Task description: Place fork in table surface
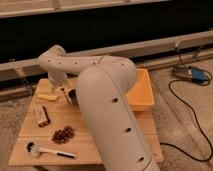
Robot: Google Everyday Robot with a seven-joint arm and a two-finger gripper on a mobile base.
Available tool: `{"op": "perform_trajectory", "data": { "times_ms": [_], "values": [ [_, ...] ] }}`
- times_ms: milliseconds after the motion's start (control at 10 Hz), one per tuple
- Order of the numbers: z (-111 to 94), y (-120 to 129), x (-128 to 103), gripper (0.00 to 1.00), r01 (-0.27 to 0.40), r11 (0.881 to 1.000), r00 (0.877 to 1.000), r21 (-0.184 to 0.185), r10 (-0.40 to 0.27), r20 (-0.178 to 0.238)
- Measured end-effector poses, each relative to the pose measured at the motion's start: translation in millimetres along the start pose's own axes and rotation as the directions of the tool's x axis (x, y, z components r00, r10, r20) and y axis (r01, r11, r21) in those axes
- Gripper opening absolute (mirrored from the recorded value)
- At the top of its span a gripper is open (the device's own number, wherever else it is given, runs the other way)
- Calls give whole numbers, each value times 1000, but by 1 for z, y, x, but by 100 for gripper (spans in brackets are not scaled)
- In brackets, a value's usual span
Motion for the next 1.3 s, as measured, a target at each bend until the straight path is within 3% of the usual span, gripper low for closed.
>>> {"op": "perform_trajectory", "data": {
  "times_ms": [200, 600, 1000, 1300],
  "values": [
    [14, -2, -6, 65, 3, 1000, 1000, 11, -3, 22],
    [46, 3, -15, 65, 19, 999, 1000, 26, -20, 23],
    [69, -3, -22, 65, 60, 996, 998, 62, -59, -17],
    [89, -23, -18, 65, 49, 996, 997, 80, -44, -57]
  ]
}}
